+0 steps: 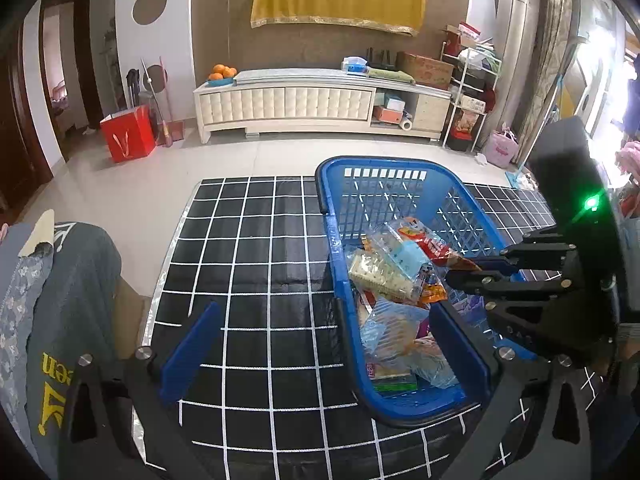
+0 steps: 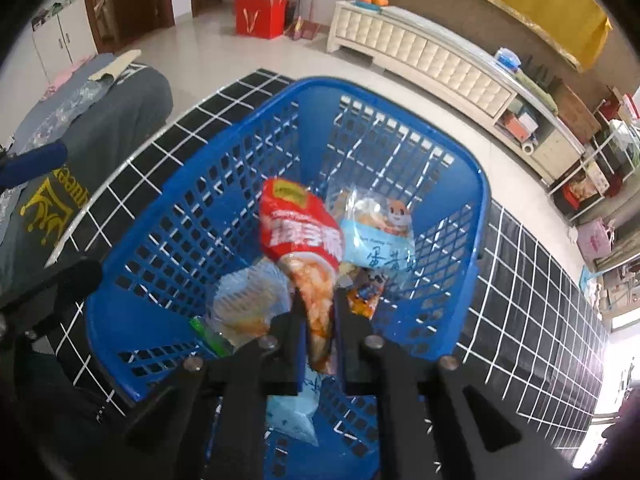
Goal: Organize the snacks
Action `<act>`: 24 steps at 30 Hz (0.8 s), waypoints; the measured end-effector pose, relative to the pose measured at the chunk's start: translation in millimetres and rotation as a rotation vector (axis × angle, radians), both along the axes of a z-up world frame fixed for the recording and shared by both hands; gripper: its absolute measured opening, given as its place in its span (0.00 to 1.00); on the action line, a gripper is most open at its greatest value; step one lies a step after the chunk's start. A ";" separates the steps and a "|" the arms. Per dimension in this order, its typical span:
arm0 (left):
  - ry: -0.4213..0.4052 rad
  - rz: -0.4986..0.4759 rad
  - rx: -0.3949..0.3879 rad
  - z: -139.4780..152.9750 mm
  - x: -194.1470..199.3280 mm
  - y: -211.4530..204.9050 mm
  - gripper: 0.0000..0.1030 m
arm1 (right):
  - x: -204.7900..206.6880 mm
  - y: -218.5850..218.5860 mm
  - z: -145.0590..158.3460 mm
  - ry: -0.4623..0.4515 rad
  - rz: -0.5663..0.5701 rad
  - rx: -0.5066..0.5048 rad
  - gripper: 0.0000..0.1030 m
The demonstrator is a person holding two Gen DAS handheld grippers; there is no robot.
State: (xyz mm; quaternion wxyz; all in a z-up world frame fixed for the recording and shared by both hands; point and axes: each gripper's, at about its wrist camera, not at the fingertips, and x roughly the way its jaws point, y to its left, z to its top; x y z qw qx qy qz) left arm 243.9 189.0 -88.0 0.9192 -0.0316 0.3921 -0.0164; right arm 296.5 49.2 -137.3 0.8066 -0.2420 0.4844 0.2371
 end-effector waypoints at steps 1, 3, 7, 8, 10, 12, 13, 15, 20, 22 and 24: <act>-0.001 0.002 0.000 0.6 -0.9 0.6 1.00 | -1.0 -0.6 0.1 -0.004 0.002 -0.003 0.28; 0.000 0.009 0.010 1.1 -1.5 0.1 1.00 | -3.8 -1.9 0.8 0.004 0.013 0.006 0.44; -0.005 0.002 0.021 2.6 -4.4 -4.9 1.00 | -9.2 -10.1 11.8 -0.012 0.006 0.038 0.56; -0.008 0.001 0.023 3.4 -5.7 -6.2 1.00 | -10.3 -12.2 14.0 -0.016 0.001 0.044 0.56; -0.011 0.005 0.017 5.1 -8.7 -7.6 1.00 | -15.2 -19.4 21.2 -0.020 -0.005 0.069 0.57; -0.016 0.006 0.006 8.4 -12.5 -9.3 1.00 | -23.8 -29.6 29.0 -0.031 -0.010 0.096 0.58; -0.022 0.010 0.002 10.8 -16.4 -10.5 1.00 | -26.0 -35.1 32.4 -0.038 -0.013 0.106 0.59; -0.035 0.013 -0.007 14.9 -25.1 -13.5 1.00 | -33.7 -46.3 40.8 -0.059 -0.027 0.122 0.60; -0.058 0.022 -0.032 23.0 -45.4 -23.4 1.00 | -55.8 -73.6 63.8 -0.098 -0.052 0.181 0.60; -0.068 0.032 -0.039 28.3 -54.9 -28.0 1.00 | -63.1 -81.9 72.9 -0.112 -0.053 0.205 0.60; -0.079 0.051 -0.044 35.0 -63.9 -33.4 1.00 | -72.3 -87.1 81.9 -0.127 -0.052 0.223 0.60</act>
